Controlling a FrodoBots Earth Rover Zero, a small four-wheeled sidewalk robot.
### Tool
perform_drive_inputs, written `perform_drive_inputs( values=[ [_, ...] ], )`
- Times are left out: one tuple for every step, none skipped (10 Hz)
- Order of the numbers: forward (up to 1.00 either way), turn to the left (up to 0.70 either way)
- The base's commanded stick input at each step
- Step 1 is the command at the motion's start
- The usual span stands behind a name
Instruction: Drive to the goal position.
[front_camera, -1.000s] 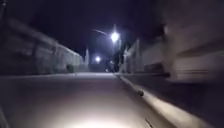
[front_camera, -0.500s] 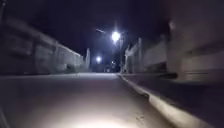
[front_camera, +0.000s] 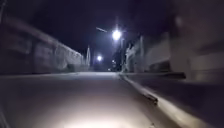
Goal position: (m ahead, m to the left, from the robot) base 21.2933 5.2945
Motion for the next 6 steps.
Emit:
perform_drive_inputs(
  values=[
    [0.7, 0.0],
    [0.7, 0.0],
    [0.7, 0.0],
    [0.7, 0.0],
    [0.7, 0.0],
    [0.7, 0.0]
  ],
)
